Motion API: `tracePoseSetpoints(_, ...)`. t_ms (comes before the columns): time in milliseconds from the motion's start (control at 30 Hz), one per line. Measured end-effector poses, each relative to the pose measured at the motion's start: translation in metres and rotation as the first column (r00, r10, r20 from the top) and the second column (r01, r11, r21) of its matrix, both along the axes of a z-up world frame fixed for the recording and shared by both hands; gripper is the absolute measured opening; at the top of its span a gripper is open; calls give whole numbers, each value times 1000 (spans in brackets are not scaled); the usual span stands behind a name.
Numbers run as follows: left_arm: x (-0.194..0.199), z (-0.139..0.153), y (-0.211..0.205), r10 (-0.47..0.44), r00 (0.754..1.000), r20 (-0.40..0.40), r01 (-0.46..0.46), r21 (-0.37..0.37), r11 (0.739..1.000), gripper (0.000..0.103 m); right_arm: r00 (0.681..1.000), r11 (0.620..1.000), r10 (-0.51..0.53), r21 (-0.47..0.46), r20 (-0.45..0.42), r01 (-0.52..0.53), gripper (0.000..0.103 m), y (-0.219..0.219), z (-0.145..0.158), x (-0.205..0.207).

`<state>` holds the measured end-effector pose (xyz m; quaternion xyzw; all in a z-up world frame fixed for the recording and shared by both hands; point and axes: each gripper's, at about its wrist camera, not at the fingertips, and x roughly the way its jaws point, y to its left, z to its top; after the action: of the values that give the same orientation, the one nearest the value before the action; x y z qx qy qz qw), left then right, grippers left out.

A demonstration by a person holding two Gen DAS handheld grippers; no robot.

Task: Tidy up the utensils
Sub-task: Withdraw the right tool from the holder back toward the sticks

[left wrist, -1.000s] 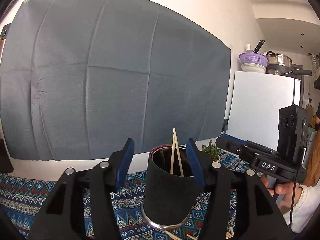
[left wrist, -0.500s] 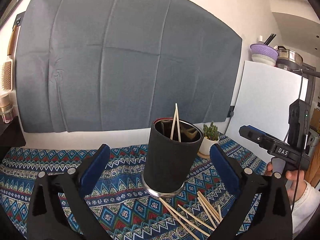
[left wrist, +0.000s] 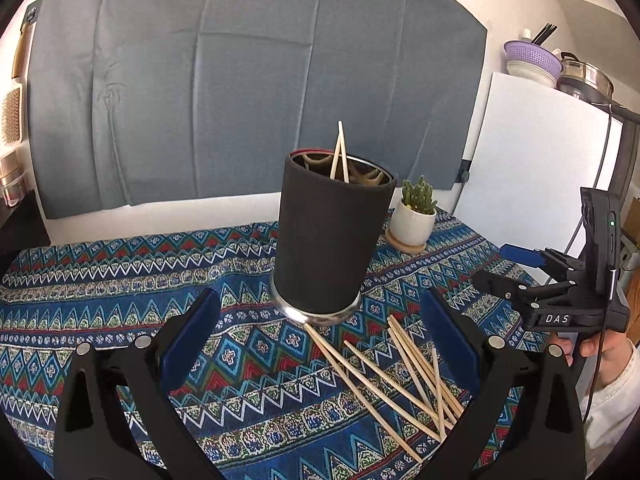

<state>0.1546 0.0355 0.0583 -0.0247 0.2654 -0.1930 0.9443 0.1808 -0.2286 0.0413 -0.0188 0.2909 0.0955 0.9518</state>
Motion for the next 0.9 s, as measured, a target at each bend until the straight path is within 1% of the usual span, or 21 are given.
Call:
tracePoseSetpoints(133,3,-18,-4,7,998,-56,-6,21,1000,97,998,999,23,-44,-52,-26,92,3,-16,-6)
tracePoseSetpoints(267,9,-36,-8,8,992,-129,-7,4,1000,97,995,996,49,-70,-89,-55,92,3,-31,-12)
tracePoseSetpoints(367,10,-48,-13,0,986,-166,0,3,1000,97,990,992,71,-93,-122,-83,92,4,-44,-15)
tracePoseSetpoints(433,10,-54,-18,-7,984,-180,11,24,1000,97,987,989,78,-111,-143,-94,92,5,-52,-18)
tracePoseSetpoints(533,8,-60,-28,-24,984,-177,36,64,997,97,981,986,87,-127,-172,-110,92,7,-63,-18)
tracePoseSetpoints(700,6,-71,-37,-34,981,-193,58,122,991,97,971,983,106,-125,-214,-135,92,10,-76,-18)
tracePoseSetpoints(800,8,-77,-38,-40,974,-222,70,132,989,97,967,980,124,-125,-224,-155,92,14,-80,-17)
tracePoseSetpoints(900,11,-81,-38,-40,965,-259,72,116,991,97,962,977,124,-141,-242,-161,92,18,-85,-14)
